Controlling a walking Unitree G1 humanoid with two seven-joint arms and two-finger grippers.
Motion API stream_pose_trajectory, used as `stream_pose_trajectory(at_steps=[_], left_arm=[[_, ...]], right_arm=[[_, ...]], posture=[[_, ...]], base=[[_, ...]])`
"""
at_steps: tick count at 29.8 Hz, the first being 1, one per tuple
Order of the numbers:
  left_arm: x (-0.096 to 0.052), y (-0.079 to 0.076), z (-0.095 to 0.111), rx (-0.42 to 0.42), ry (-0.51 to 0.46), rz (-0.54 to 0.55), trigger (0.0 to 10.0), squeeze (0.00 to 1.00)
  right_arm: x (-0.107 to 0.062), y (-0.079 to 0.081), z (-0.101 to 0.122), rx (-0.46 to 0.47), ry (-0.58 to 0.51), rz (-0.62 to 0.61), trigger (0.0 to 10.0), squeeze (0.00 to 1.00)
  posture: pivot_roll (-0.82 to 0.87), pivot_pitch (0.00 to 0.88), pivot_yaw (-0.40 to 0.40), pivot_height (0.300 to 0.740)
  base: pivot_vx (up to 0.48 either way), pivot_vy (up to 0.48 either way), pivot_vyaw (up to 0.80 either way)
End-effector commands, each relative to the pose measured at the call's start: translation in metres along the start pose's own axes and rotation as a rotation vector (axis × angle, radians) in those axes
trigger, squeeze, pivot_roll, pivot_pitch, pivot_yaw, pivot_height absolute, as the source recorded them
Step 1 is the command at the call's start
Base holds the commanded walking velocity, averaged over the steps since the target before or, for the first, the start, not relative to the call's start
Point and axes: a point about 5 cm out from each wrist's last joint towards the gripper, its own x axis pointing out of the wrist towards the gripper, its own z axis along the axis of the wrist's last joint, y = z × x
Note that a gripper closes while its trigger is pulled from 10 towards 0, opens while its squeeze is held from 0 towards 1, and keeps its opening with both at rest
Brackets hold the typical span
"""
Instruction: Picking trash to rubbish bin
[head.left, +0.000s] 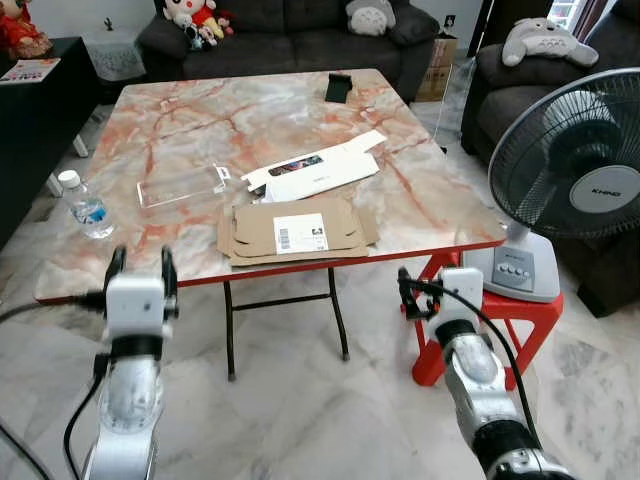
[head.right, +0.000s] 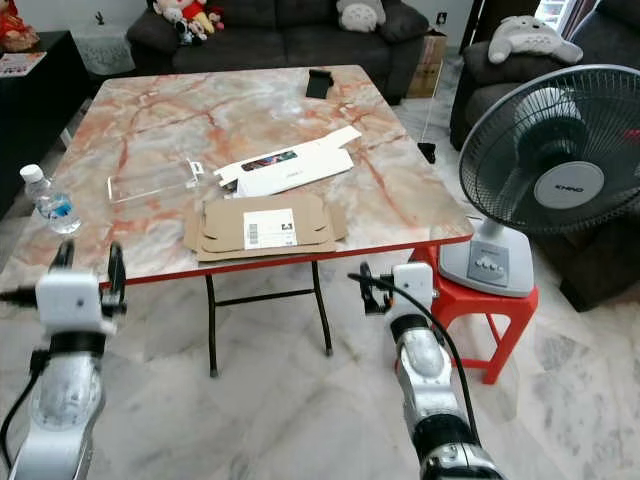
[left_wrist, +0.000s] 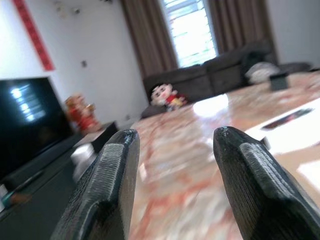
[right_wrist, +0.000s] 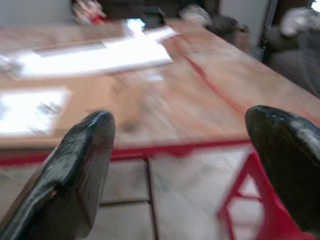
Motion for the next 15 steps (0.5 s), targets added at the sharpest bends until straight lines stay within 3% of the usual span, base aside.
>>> stream_pose_trajectory(at_steps=[1,3,7,10,13,14,15], left_arm=[[0.011,-0.013,0.009,-0.042,-0.003,-0.078,10.0,0.0],[0.015,-0.018,0.009,-0.066,0.002,-0.093,10.0,0.0],[0.034,-0.046,0.0,-0.178,0.079,-0.153,10.0,0.0],[0.044,-0.064,0.0,-0.257,0.111,-0.193,10.0,0.0],[0.046,-0.069,0.001,-0.275,0.119,-0.199,10.0,0.0],[0.05,-0.078,0.002,-0.333,0.135,-0.216,10.0,1.0],[0.05,-0.078,0.002,-0.333,0.135,-0.216,10.0,1.0]], right_arm=[[0.014,0.016,0.025,0.021,-0.094,0.044,10.0,0.0],[0.017,0.023,0.032,0.035,-0.116,0.057,10.0,0.0],[0.025,0.052,0.047,0.08,-0.155,0.111,10.0,0.0],[0.025,0.063,0.047,0.098,-0.154,0.13,10.0,0.0],[0.024,0.066,0.047,0.103,-0.154,0.136,10.0,0.0],[0.022,0.075,0.046,0.11,-0.154,0.154,10.0,0.0],[0.022,0.075,0.046,0.11,-0.154,0.154,10.0,0.0]], posture=[[0.03,0.0,0.004,0.74],[0.03,0.0,0.009,0.74],[0.02,0.0,0.025,0.74],[0.02,0.0,0.039,0.74],[0.02,0.0,0.045,0.74],[0.0,0.0,0.067,0.74],[0.0,0.0,0.067,0.74]], base=[[0.0,0.0,0.0],[0.0,0.0,0.0],[0.0,0.0,0.0],[0.0,0.0,0.0],[0.0,0.0,0.0],[0.0,0.0,0.0],[0.0,0.0,0.0]])
